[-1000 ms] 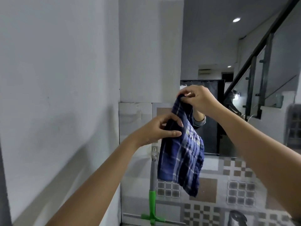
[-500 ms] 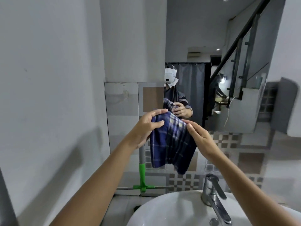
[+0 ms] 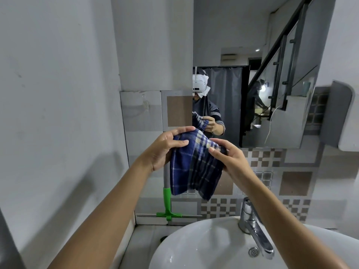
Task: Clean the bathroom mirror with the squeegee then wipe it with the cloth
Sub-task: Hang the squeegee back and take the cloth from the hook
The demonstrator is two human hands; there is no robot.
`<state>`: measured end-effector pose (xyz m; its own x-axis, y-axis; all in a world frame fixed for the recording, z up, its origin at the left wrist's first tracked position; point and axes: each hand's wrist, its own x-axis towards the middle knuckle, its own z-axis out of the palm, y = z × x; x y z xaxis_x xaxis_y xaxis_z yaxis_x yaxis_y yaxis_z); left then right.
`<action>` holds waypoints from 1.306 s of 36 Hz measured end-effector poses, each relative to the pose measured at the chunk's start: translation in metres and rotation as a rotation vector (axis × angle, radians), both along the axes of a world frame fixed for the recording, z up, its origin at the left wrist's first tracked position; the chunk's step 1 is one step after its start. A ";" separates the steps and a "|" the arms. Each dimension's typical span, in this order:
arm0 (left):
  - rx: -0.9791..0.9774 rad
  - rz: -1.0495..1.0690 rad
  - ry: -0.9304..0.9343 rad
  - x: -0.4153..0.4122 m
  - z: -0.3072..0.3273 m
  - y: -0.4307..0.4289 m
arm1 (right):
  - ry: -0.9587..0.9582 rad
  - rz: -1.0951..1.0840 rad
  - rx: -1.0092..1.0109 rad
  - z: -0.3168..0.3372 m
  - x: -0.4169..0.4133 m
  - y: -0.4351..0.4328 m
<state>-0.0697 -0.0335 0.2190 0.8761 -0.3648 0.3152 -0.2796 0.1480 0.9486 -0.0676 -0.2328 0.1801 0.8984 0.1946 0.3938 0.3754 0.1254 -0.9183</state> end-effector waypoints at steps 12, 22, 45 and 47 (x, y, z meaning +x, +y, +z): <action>0.096 0.388 0.079 0.006 -0.024 -0.009 | -0.107 -0.250 -0.136 -0.006 0.006 -0.012; 0.100 0.579 -0.100 0.021 -0.058 -0.035 | -0.114 -0.413 -0.370 -0.013 -0.003 -0.046; 0.275 0.612 -0.575 0.077 0.050 -0.112 | -0.397 -0.651 -0.458 0.089 0.060 -0.123; 0.210 0.655 -0.613 0.087 0.076 -0.117 | -0.474 -0.673 -0.418 0.115 0.072 -0.122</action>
